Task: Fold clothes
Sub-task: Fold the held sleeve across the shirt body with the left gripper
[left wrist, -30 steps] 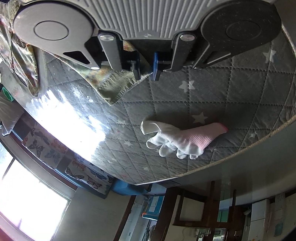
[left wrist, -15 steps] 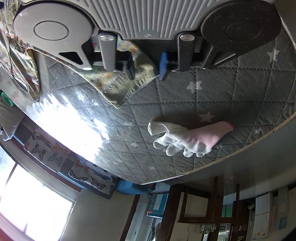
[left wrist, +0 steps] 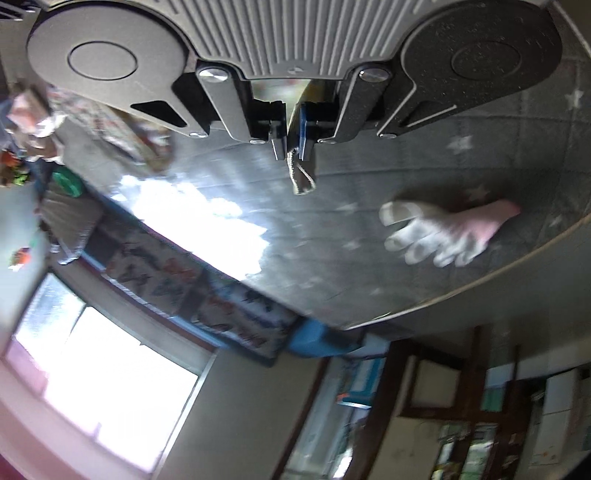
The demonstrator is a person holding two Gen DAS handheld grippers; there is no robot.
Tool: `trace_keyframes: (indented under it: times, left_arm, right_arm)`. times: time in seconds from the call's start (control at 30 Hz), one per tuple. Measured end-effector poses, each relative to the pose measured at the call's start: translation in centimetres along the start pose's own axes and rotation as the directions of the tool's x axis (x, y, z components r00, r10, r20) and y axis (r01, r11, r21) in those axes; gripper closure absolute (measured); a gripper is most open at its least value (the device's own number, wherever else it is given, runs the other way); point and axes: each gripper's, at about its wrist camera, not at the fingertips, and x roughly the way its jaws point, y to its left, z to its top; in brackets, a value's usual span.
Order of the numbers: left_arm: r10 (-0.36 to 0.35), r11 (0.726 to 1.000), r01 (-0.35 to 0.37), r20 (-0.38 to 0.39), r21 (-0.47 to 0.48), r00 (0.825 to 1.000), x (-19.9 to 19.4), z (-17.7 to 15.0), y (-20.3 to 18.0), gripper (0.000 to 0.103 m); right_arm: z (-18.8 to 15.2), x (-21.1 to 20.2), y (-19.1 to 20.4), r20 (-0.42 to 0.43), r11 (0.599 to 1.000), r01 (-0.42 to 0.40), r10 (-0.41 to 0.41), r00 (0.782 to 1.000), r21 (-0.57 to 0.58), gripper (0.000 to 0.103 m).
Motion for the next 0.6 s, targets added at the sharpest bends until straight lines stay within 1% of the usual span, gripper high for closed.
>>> trace_keyframes:
  times: [0.07, 0.17, 0.3, 0.37, 0.43, 0.5, 0.6]
  left_arm:
    - [-0.046, 0.999, 0.046, 0.007, 0.018, 0.999, -0.7, 0.2, -1.5, 0.097]
    - [-0.121, 0.992, 0.121, -0.004, 0.042, 0.993, -1.5, 0.2, -4.1, 0.097]
    - [-0.227, 0.969, 0.230, -0.041, 0.087, 0.973, -2.4, -0.8, -8.1, 0.097]
    - [-0.283, 0.951, 0.290, -0.072, 0.104, 0.956, -2.7, -1.6, -10.3, 0.097]
    - [-0.338, 0.930, 0.349, -0.106, 0.115, 0.935, -2.8, -2.3, -12.2, 0.097]
    - [-0.393, 0.903, 0.410, -0.143, 0.124, 0.908, -2.7, -3.1, -14.3, 0.097]
    - [-0.454, 0.864, 0.482, -0.192, 0.143, 0.870, -2.6, -4.5, -17.3, 0.097]
  right_arm:
    - [-0.1, -0.5, -0.1, 0.011, 1.000, 0.004, -0.004, 1.000, 0.001, 0.077]
    - [-0.2, -0.9, -0.4, 0.022, 1.000, 0.011, -0.011, 1.000, 0.007, 0.077]
    - [-0.7, -1.4, -1.0, 0.032, 0.999, 0.023, -0.024, 0.999, 0.028, 0.077]
    - [-1.1, -1.7, -1.3, 0.035, 0.999, 0.029, -0.031, 0.999, 0.039, 0.077]
    - [-1.6, -2.1, -1.7, 0.036, 0.998, 0.039, -0.041, 0.998, 0.052, 0.077]
    - [-2.0, -2.4, -2.1, 0.036, 0.997, 0.049, -0.051, 0.998, 0.062, 0.077]
    - [-2.8, -3.1, -2.8, 0.038, 0.994, 0.067, -0.070, 0.997, 0.084, 0.077]
